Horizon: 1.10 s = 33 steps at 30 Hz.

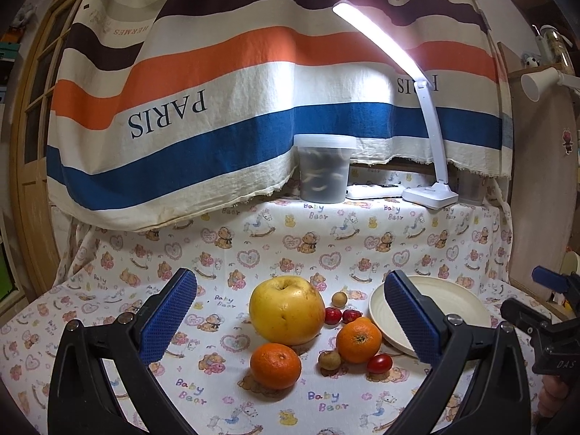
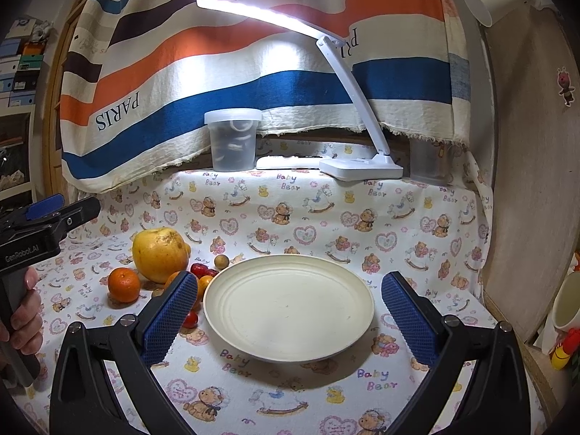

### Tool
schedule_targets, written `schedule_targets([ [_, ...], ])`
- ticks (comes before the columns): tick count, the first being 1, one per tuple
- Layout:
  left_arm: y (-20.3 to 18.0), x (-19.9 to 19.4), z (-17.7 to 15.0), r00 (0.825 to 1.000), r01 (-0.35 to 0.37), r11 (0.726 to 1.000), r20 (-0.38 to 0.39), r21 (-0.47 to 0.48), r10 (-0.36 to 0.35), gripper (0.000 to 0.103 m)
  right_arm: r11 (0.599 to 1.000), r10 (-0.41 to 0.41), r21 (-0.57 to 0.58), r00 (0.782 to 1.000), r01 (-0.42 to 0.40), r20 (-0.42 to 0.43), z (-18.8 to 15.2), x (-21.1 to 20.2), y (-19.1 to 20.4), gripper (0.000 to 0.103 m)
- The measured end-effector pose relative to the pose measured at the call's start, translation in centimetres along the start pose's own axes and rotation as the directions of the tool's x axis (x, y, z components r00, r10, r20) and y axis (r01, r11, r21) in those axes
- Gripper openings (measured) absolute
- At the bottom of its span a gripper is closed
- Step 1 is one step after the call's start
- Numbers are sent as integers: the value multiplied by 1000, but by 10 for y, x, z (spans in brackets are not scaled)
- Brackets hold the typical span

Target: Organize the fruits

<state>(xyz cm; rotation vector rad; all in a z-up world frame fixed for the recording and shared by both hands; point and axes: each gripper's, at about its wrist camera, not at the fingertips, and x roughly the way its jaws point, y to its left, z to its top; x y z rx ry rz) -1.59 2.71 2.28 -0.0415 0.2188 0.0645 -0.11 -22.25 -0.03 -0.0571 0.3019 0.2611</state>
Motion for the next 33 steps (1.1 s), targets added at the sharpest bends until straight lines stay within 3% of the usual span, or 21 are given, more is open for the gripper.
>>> schedule_targets([
  [7,6,9,-2,998,-9,1000,-55,-18,8,103,1000,27,-11,1000,-27,-15,-3,0,4,102],
  [15,3,6,-1,998,-65,998,-21,21,65,103,999,51,-4,997,-51,-49,-1,2,3,102],
  [20,14,20,-2,993,-69,998,-95,0,69,103,999,36,-12,999,-36,-26,9,-4,8,102],
  [23,31,42,-4,967,-62,995,-252,-80,40,103,999,41,-31,998,-42,-39,17,-5,17,102],
  [26,43,69,-16,894,-31,989,-447,-143,-37,100,998,61,-26,996,-63,-64,29,-4,24,102],
  [28,47,81,-25,853,-26,984,-517,-179,-72,93,997,68,-30,996,-70,-63,38,-2,31,102],
  [30,48,86,-32,829,-20,979,-550,-202,-96,93,997,59,-41,997,-62,-56,45,0,39,102],
  [33,47,90,-37,819,-20,979,-565,-202,-100,90,997,64,-41,996,-66,-62,51,8,49,102],
])
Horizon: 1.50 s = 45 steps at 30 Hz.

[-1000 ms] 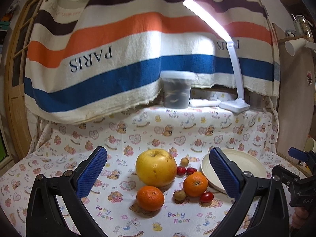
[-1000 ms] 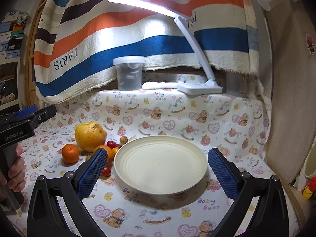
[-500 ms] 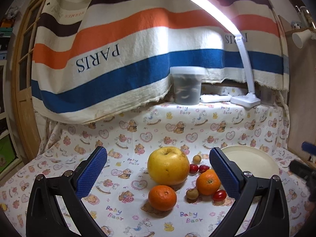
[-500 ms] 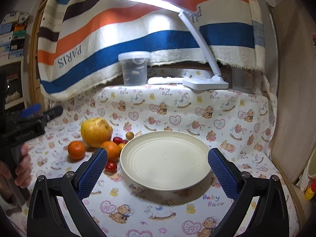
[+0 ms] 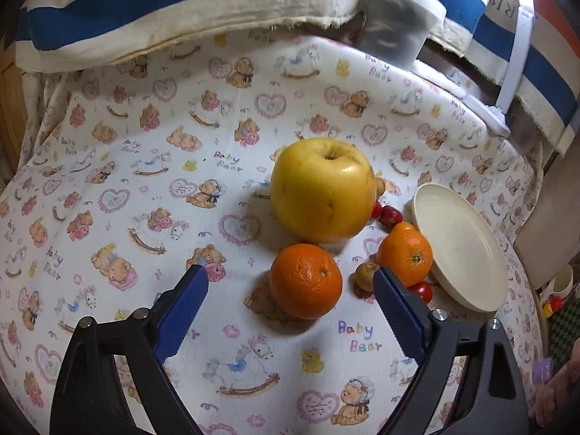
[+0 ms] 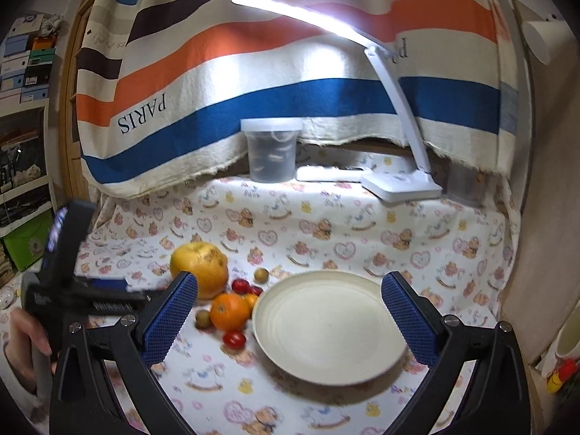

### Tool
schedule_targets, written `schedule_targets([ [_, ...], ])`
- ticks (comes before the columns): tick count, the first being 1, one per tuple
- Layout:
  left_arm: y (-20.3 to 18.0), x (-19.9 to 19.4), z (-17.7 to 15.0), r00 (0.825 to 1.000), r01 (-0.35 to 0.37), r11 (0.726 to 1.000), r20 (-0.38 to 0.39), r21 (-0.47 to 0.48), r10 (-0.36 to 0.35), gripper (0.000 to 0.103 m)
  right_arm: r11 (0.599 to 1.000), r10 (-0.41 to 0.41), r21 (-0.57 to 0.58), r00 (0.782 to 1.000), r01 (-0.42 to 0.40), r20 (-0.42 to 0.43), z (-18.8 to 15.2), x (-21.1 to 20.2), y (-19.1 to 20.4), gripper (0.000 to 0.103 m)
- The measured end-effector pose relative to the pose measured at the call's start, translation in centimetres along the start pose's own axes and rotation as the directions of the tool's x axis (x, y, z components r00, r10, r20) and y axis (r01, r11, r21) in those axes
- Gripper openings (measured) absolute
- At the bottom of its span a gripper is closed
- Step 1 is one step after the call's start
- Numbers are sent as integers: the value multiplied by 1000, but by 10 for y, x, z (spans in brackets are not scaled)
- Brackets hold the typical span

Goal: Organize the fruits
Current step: 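Close the left gripper on the large orange while the right gripper grasps the smaller orange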

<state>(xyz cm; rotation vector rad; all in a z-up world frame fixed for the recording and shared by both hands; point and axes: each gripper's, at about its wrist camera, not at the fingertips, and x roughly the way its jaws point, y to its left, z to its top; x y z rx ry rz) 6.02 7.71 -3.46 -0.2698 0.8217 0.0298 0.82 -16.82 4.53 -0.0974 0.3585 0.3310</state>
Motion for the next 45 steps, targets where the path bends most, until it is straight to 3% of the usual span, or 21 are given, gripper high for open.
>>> schedule_targets([
  [11,2,17,0,998,11,1000,-56,-12,-12,78,998,25,60,995,-19,-97,10,54,18,97],
  [14,-1,23,-2,997,16,1000,-78,-6,-16,65,997,37,77,993,-28,-116,12,66,21,93],
  [16,0,24,-5,995,53,998,-84,-31,-56,46,996,42,85,991,-32,-130,11,74,25,85],
  [24,-4,13,-6,999,36,999,-38,-19,-37,44,992,109,78,974,-95,-200,-1,95,38,69],
  [33,4,-28,4,987,-4,1000,160,-25,8,44,976,210,125,915,-177,-345,-20,132,33,54],
  [39,1,-37,4,979,-21,1000,205,-6,22,44,975,220,128,889,-183,-400,-33,148,35,50],
  [45,-1,-40,3,977,-13,1000,214,-4,14,44,981,192,88,904,-171,-383,-36,149,40,46],
])
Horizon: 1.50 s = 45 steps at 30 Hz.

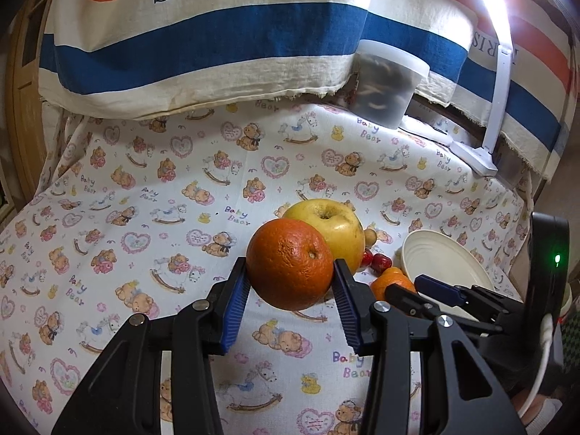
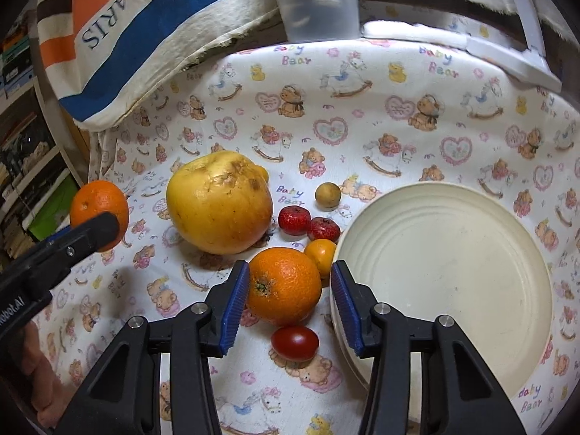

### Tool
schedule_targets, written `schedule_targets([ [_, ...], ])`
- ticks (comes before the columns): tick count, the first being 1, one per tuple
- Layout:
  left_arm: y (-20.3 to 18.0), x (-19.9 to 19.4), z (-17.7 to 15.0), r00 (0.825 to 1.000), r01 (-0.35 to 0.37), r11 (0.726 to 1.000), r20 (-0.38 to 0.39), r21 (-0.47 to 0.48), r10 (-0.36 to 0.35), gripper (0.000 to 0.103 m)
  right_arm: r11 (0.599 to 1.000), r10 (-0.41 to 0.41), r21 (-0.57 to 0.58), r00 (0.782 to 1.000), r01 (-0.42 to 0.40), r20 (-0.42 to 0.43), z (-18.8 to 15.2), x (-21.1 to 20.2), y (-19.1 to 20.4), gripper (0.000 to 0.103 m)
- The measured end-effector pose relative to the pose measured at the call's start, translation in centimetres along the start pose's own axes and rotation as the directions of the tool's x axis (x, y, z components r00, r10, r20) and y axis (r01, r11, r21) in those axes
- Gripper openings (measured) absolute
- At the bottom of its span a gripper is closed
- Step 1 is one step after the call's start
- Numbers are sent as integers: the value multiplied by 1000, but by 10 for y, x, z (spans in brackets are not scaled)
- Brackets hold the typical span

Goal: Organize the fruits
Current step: 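Close the left gripper on the large orange while the right gripper grasps the smaller orange, then lift both held oranges and carry them toward the cream plate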

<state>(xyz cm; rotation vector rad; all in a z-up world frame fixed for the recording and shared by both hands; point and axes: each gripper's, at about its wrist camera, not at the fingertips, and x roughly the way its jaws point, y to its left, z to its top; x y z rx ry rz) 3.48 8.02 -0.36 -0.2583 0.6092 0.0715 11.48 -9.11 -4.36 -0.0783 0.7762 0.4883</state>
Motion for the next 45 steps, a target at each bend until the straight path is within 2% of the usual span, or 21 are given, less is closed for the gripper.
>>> schedule_targets([
  [5,0,0,0,1000,1,1000,-3,-3,-1,44,996,-44,-79,999,45,16,-2,1,15,46],
  [12,-2,2,-1,1000,-12,1000,-6,12,12,44,991,-67,-111,997,69,27,-3,1,20,45],
  [15,-3,1,-2,1000,-14,1000,-1,19,14,44,992,-61,-105,998,64,32,-4,0,20,43],
  [17,-4,0,-2,1000,-16,1000,5,24,16,44,994,-48,-101,998,52,48,-4,-4,20,36],
  [22,-2,-3,0,998,-46,999,36,29,45,45,990,-38,-134,999,42,38,-5,-6,25,36],
  [24,1,-3,1,999,-37,999,28,15,37,44,987,-29,-158,999,31,18,-4,-5,26,39],
  [25,2,-3,1,999,-34,999,25,9,33,44,987,-13,-162,1000,13,0,-4,-3,26,54],
  [26,3,-3,2,999,-33,999,24,6,33,44,988,1,-153,1000,-4,-20,-4,0,25,61],
  [27,3,-3,1,999,-36,999,24,5,36,45,990,-12,-142,1000,9,-25,-6,2,23,62],
  [29,1,-3,1,999,-38,999,25,9,38,45,988,-44,-150,999,38,-33,-8,9,24,61],
  [31,0,-3,0,999,-34,999,24,13,34,45,989,-40,-143,999,35,-31,-8,9,23,60],
  [34,-2,-4,-1,999,-32,999,25,21,32,45,990,-53,-134,997,46,-49,-8,13,21,50],
  [39,-3,-4,-1,999,-32,999,29,23,31,45,992,-39,-124,998,33,-42,-9,12,20,49],
  [45,-7,-9,0,998,-35,999,56,40,32,44,992,-19,-127,999,25,45,-10,-3,24,49],
])
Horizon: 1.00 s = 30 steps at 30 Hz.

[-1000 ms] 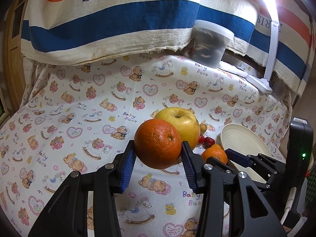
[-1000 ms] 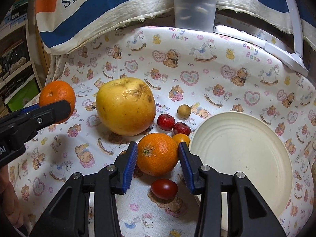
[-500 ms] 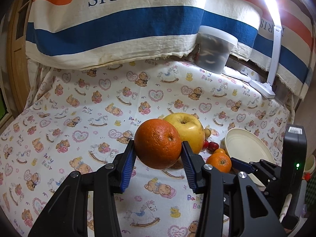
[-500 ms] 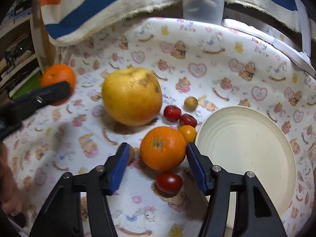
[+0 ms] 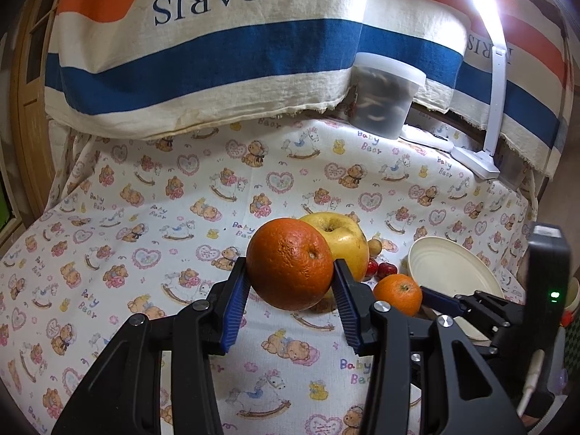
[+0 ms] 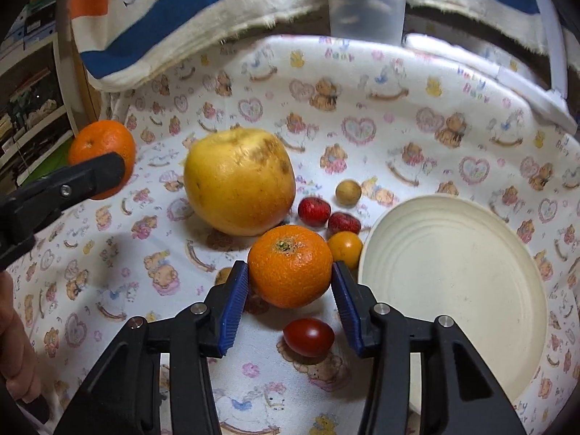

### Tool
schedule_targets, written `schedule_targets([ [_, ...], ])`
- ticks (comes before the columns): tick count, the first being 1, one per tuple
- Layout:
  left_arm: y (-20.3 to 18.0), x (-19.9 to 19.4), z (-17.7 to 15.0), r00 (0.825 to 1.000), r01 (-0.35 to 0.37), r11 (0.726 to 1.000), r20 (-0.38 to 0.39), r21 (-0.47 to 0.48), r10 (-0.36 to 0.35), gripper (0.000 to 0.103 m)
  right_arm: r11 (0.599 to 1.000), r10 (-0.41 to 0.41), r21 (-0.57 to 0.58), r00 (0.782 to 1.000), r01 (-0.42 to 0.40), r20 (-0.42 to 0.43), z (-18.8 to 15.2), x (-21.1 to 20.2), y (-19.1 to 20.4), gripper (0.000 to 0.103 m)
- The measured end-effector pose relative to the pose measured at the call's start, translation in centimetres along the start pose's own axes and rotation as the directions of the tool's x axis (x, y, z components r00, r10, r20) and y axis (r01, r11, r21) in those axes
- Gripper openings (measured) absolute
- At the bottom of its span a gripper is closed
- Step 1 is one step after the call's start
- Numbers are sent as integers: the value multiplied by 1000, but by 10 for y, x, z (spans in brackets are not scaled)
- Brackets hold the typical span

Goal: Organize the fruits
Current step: 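Lift both held oranges and carry them toward the cream plate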

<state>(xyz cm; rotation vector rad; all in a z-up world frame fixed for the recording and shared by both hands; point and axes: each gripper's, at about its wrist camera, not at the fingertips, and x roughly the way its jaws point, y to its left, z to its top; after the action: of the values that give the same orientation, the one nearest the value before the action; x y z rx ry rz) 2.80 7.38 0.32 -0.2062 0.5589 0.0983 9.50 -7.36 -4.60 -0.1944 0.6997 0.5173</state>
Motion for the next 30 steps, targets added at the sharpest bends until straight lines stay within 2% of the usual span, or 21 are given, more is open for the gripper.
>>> schedule_targets([
  [4,-3,-6,0,999,10,1000,30,20,-11,45,1000,-22,-7,994,22,108,1,-20,3,49],
  [10,-11,-22,1,996,35,998,79,51,-39,45,997,-48,63,979,36,199,14,-53,-11,49],
  [13,-14,-36,3,992,54,997,114,63,-61,45,995,-69,86,964,49,255,22,-77,-22,49],
  [17,-22,-56,9,985,25,994,168,103,-42,44,993,-114,76,938,94,327,21,-113,-37,49],
  [24,-66,-68,27,981,69,980,167,188,-101,45,982,-172,143,912,127,374,9,-153,-79,49],
  [27,-91,-56,33,980,107,966,138,234,-142,45,974,-198,175,909,141,368,-1,-159,-96,49],
  [30,-111,-29,40,984,142,966,75,215,-161,45,966,-225,201,911,162,345,-10,-156,-111,49],
])
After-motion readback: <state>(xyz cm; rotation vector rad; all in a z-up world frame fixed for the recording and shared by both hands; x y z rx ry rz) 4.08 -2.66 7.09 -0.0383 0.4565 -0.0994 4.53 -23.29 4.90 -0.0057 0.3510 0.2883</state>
